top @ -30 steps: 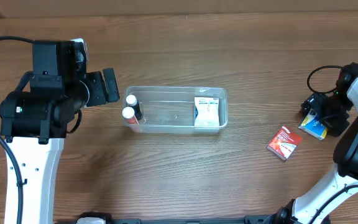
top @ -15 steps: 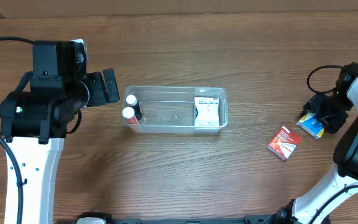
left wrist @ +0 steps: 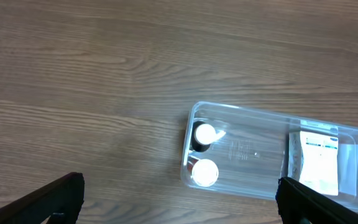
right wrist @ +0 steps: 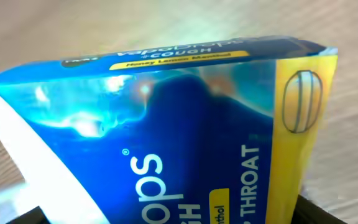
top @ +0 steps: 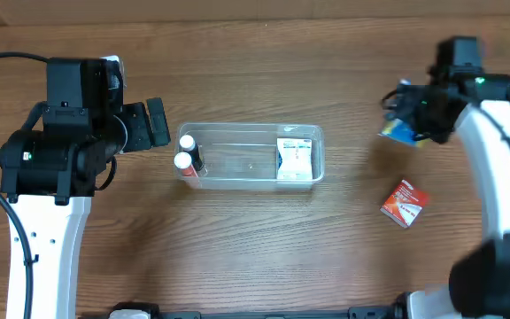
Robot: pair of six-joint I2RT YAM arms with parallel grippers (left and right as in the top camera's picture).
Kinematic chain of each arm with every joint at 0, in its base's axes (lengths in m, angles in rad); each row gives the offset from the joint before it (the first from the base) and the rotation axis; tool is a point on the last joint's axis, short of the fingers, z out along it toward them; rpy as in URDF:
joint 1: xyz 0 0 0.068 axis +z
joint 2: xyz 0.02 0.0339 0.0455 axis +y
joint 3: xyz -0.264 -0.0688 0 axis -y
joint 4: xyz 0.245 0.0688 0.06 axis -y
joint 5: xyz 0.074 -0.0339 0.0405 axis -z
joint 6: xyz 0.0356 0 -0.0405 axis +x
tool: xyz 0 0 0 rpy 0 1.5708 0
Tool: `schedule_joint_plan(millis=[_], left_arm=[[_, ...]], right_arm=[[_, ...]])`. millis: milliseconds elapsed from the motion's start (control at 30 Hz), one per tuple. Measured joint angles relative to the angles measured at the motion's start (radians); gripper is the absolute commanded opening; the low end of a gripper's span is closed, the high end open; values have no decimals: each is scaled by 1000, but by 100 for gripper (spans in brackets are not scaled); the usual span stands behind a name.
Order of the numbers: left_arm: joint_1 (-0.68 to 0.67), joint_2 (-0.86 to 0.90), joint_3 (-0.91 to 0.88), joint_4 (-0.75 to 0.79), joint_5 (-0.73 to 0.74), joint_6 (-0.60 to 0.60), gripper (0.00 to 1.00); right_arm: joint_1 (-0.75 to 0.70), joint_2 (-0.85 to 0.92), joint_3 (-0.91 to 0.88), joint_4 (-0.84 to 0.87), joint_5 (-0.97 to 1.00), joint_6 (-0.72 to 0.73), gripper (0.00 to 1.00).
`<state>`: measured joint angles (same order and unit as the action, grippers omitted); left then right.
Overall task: Pack container
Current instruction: 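Place the VapoDrops box in the container's middle and release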
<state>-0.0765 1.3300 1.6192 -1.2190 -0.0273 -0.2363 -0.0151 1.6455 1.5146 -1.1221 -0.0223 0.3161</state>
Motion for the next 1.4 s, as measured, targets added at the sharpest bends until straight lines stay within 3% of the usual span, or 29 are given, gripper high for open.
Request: schedule_joint_plan(millis=[100,267,433,733,1167,1400], left_arm=[[0,0,0,0,0,0,100],[0,0,0,0,0,0,100],[0,0,0,0,0,0,100],[0,16,0,-7,0,0,100],[0,17,0,-8,0,0,100],[0,17,0,-8,0,0,100]], right_arm=[[196,-87,3,17,-3,-2,78],[481,-79,3,94,-5,17,78],[635,-8,3,189,-4,85,78],[704,238,2,240,-3,227,77],[710,372,2,266,4,312,79],[710,385,2,267,15,314,87]])
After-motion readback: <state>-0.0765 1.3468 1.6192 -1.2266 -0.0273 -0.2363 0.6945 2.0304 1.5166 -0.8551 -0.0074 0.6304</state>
